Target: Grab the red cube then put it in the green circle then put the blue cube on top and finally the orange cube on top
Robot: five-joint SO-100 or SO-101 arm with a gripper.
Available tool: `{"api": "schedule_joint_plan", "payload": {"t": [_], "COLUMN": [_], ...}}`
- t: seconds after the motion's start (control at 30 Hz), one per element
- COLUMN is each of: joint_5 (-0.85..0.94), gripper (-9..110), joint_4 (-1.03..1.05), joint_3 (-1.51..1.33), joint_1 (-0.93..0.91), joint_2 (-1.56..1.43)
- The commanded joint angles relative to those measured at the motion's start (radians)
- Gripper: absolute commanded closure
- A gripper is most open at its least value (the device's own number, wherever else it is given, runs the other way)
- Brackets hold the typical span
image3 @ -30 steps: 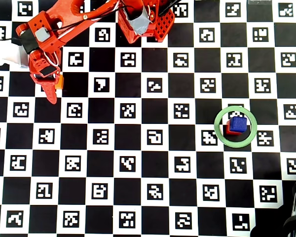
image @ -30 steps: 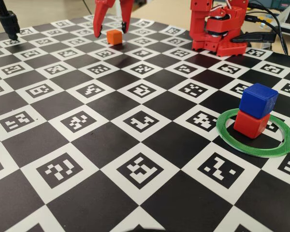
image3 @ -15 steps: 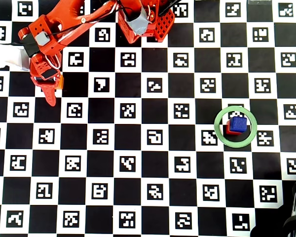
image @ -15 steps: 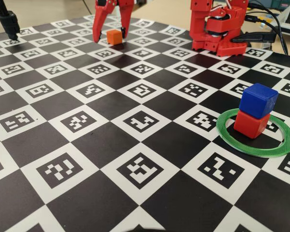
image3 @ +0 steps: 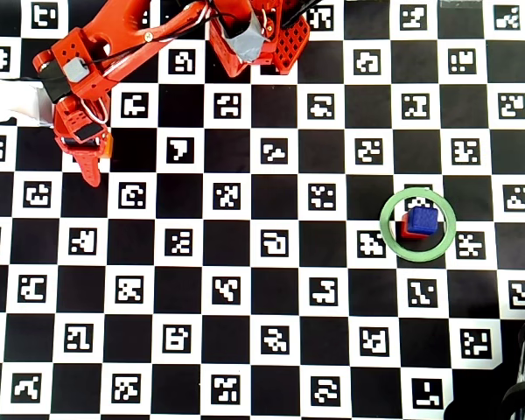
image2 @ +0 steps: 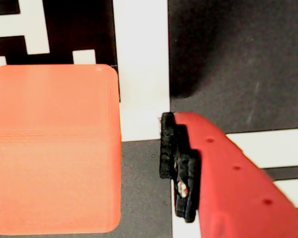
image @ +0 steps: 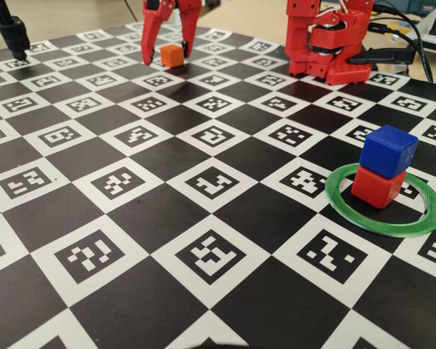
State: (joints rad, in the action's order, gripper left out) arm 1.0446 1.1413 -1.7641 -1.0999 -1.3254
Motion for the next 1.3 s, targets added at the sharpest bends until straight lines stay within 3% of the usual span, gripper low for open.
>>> {"api": "schedule_joint_plan", "payload": {"t": [0.0, 0.3, 0.97, 1.27], "joint_5": [0.005, 0.011, -0.018, -0.077], "gripper": [65, 82, 90, 90], "joint_4": [-0.006, -0.003, -0.037, 0.077], "joint_3": [0.009, 0.005, -0.012, 0.1], "joint_1": [0.006, 0.009, 0.025, 0.052], "joint_2": [-0.028, -0.028, -0.044, -0.087]}}
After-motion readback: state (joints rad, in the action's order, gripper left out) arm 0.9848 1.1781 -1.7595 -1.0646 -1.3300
